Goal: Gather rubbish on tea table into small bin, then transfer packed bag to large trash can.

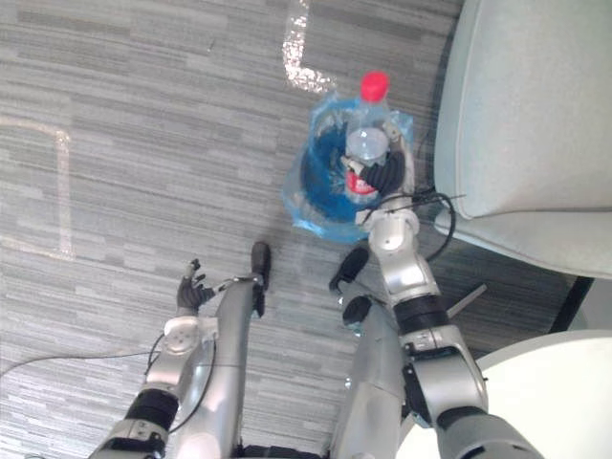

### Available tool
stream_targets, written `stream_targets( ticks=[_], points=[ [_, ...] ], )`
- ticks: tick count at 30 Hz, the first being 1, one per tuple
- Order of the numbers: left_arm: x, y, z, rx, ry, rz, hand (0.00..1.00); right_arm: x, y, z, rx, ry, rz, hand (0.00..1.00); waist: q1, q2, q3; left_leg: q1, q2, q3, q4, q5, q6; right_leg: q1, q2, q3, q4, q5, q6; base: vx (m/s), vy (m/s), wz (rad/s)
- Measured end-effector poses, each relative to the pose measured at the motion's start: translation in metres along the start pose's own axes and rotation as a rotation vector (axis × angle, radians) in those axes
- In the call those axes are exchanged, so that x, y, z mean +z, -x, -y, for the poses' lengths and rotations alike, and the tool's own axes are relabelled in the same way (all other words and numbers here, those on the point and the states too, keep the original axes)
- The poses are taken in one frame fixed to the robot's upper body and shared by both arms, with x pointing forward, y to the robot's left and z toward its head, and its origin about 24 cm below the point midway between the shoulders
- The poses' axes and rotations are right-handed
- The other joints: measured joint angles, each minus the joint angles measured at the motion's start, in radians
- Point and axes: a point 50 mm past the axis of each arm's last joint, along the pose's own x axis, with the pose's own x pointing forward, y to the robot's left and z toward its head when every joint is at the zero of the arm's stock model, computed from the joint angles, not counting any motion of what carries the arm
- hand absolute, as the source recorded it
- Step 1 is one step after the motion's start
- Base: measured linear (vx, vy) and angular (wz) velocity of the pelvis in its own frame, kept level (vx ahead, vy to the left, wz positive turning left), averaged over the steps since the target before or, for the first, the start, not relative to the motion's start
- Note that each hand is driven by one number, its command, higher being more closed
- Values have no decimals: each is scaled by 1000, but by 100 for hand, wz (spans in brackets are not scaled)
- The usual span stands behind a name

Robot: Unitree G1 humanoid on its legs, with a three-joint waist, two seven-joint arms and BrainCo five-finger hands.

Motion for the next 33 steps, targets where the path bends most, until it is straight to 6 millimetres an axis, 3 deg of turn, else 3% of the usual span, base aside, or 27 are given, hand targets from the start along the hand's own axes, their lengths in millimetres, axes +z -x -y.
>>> stream_targets(
  ticks=[11, 22, 25, 33],
  points=[
    [0, 0, 4, -23, -11, -3, 0, 3, 4, -7, 2, -20, 13, 0, 0, 0, 0, 4, 6, 12, 3, 3, 2, 0, 2, 14, 6, 2, -3, 0, 0, 0],
    [2, -2, 4, -24, -40, 9, 0, 9, 25, -35, 158, 206, 149, 0, -2, 0, 0, 1, 26, 26, 18, 2, 3, 0, 16, 18, 9, 7, -10, -5, -5, -2],
    [3, -3, 3, -21, -57, 18, 0, 2, 33, -43, 208, 267, 150, 0, -3, 0, 0, -1, 29, 26, 17, 3, 5, 0, 18, 16, 6, 8, -12, 0, 0, 0],
    [12, -7, 3, -16, -56, 50, 0, -42, 47, -60, 353, 435, 11, 0, -11, -4, -5, -47, 32, 24, -3, 21, 7, -35, 21, -1, -22, 21, -18, 2, 1, 1]
  ],
)
